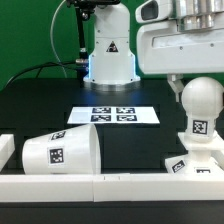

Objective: Assemble lamp

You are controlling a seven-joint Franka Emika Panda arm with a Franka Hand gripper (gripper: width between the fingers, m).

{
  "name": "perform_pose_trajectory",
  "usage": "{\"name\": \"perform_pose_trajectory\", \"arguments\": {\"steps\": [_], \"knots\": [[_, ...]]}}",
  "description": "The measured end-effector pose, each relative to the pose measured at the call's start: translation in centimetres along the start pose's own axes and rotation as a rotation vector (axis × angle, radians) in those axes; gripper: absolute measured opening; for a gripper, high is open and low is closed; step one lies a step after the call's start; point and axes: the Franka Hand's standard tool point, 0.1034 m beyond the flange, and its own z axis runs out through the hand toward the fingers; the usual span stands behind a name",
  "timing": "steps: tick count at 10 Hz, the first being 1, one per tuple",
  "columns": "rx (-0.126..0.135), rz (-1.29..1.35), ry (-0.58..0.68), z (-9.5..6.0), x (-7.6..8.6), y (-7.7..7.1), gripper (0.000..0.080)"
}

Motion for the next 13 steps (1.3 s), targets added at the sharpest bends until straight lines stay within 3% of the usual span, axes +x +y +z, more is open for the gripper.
{"name": "perform_pose_trajectory", "arguments": {"steps": [2, 3, 5, 6, 8, 11, 12, 13], "knots": [[0.011, 0.060, -0.013, 0.0, 0.1, 0.0, 0.0573], [0.010, 0.013, -0.014, 0.0, 0.1, 0.1, 0.0653], [-0.041, -0.268, -0.037, -0.4, 0.3, 0.2, 0.0685], [-0.032, -0.491, -0.031, -0.7, 1.1, -0.3, 0.0697], [-0.100, -0.815, -0.061, -0.7, 0.6, -0.6, 0.0698], [-0.100, -1.024, -0.066, -0.7, 0.8, -0.5, 0.0698], [-0.129, -1.224, -0.058, -0.6, 1.0, -0.5, 0.0698], [-0.137, -1.368, -0.045, -0.5, 1.1, -0.6, 0.0698]]}}
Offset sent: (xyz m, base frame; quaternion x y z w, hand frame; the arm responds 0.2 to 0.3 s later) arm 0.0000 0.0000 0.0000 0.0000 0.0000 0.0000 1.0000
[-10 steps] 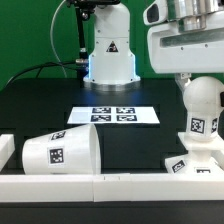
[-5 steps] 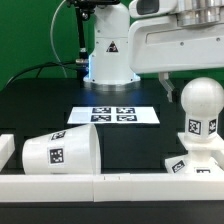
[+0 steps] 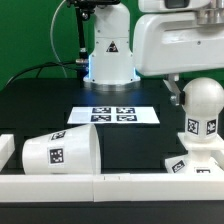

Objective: Assemble lamp

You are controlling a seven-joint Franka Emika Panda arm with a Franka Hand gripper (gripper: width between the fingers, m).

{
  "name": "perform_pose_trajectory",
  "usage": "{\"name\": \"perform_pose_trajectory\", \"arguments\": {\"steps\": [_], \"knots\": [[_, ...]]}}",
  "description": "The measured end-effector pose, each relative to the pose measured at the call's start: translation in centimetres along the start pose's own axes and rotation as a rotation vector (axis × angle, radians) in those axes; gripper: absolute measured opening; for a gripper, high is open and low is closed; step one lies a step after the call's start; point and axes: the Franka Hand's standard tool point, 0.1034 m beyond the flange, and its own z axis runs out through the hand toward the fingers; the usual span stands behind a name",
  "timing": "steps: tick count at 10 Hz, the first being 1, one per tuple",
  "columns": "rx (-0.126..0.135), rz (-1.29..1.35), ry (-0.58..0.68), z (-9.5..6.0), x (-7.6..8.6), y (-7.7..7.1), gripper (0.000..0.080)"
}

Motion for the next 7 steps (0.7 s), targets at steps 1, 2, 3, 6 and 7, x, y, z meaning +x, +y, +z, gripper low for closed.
{"name": "perform_pose_trajectory", "arguments": {"steps": [1, 2, 3, 6, 7], "knots": [[-0.005, -0.073, 0.006, 0.31, -0.09, -0.01, 0.0698], [-0.004, -0.056, 0.006, 0.31, -0.12, 0.01, 0.0698], [-0.005, -0.046, 0.006, 0.31, -0.10, 0.01, 0.0589], [-0.004, 0.098, 0.008, 0.29, -0.06, 0.00, 0.0573], [-0.006, 0.211, 0.018, 0.25, 0.07, 0.03, 0.0573]]}}
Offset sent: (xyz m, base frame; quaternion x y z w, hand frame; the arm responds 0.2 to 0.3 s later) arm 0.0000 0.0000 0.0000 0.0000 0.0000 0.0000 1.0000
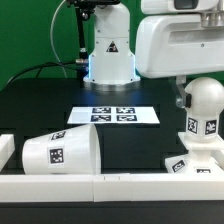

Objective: Assemble lamp

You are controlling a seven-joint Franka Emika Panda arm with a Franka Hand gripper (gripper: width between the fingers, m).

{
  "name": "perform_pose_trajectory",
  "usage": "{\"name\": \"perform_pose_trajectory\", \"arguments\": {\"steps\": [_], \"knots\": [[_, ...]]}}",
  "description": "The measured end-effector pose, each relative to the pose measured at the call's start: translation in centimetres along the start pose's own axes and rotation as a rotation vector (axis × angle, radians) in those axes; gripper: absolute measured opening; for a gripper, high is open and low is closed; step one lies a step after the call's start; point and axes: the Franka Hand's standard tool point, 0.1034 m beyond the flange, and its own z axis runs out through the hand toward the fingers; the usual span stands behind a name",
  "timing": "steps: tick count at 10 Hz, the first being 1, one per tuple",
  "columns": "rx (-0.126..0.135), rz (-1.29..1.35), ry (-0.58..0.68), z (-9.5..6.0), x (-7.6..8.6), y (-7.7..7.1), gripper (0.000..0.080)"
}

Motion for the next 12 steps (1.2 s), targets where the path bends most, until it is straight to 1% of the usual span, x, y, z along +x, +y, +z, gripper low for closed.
{"name": "perform_pose_trajectory", "arguments": {"steps": [1, 3, 5, 6, 7, 9, 10, 11, 12], "knots": [[0.000, 0.160, 0.020, 0.1, 0.0, 0.2, 0.0573], [0.010, 0.449, 0.023, 0.2, 0.0, 0.6, 0.0573], [0.048, 0.758, 0.011, 0.2, -0.1, 1.0, 0.0574], [0.077, 0.944, 0.002, 0.2, -0.1, 1.1, 0.0574], [0.086, 1.046, -0.012, 0.2, -0.2, 1.0, 0.0574], [0.086, 1.138, -0.026, 0.3, -0.3, 0.8, 0.0574], [0.085, 1.138, -0.027, 0.3, -0.4, 0.8, 0.0574], [0.084, 1.082, -0.024, 0.3, -0.4, 0.8, 0.0654], [0.052, 0.881, -0.082, 0.3, -1.0, 0.6, 0.0654]]}}
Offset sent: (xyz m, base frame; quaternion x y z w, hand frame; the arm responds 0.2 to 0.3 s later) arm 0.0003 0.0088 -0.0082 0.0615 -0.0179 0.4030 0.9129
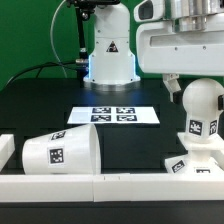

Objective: Assemble lamp

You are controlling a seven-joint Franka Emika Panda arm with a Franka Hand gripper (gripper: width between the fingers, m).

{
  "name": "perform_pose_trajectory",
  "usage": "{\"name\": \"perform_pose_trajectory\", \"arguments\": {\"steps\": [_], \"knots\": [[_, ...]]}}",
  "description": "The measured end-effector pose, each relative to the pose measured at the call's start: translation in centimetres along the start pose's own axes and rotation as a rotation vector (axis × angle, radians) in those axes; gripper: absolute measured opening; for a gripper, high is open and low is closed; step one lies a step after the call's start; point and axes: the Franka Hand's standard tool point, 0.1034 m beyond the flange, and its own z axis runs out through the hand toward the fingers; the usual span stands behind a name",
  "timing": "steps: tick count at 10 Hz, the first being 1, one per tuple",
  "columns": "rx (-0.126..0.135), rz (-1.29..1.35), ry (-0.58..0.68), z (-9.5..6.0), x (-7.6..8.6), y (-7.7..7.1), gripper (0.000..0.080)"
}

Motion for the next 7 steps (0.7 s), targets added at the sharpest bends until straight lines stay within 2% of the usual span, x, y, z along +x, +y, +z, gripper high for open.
{"name": "perform_pose_trajectory", "arguments": {"steps": [2, 5, 6, 7], "knots": [[-0.022, -0.402, -0.049, 0.25, 0.12, -0.95, 0.0697], [-0.019, -0.600, -0.049, 0.31, 0.28, -0.91, 0.0698], [-0.033, -0.715, -0.040, 0.29, 0.29, -0.89, 0.0698], [-0.066, -0.886, -0.015, 0.04, 0.09, -1.02, 0.0698]]}}
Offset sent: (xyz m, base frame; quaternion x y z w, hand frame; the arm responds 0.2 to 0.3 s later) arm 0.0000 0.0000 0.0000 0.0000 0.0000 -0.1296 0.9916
